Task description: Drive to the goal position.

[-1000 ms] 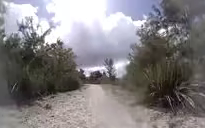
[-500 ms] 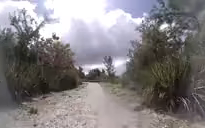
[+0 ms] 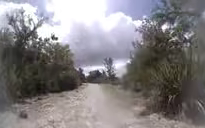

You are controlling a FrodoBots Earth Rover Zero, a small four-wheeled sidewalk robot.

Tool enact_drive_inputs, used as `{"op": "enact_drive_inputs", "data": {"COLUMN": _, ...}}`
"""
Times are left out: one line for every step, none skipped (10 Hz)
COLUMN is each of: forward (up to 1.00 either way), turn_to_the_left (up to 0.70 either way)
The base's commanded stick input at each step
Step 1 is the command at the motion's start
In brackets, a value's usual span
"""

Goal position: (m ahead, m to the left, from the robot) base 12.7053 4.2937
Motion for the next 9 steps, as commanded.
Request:
{"op": "enact_drive_inputs", "data": {"forward": 0.70, "turn_to_the_left": 0.00}}
{"op": "enact_drive_inputs", "data": {"forward": 0.70, "turn_to_the_left": 0.00}}
{"op": "enact_drive_inputs", "data": {"forward": 0.70, "turn_to_the_left": 0.00}}
{"op": "enact_drive_inputs", "data": {"forward": 0.70, "turn_to_the_left": 0.00}}
{"op": "enact_drive_inputs", "data": {"forward": 0.70, "turn_to_the_left": 0.00}}
{"op": "enact_drive_inputs", "data": {"forward": 0.70, "turn_to_the_left": 0.00}}
{"op": "enact_drive_inputs", "data": {"forward": 0.70, "turn_to_the_left": 0.00}}
{"op": "enact_drive_inputs", "data": {"forward": 0.70, "turn_to_the_left": 0.00}}
{"op": "enact_drive_inputs", "data": {"forward": 0.70, "turn_to_the_left": 0.00}}
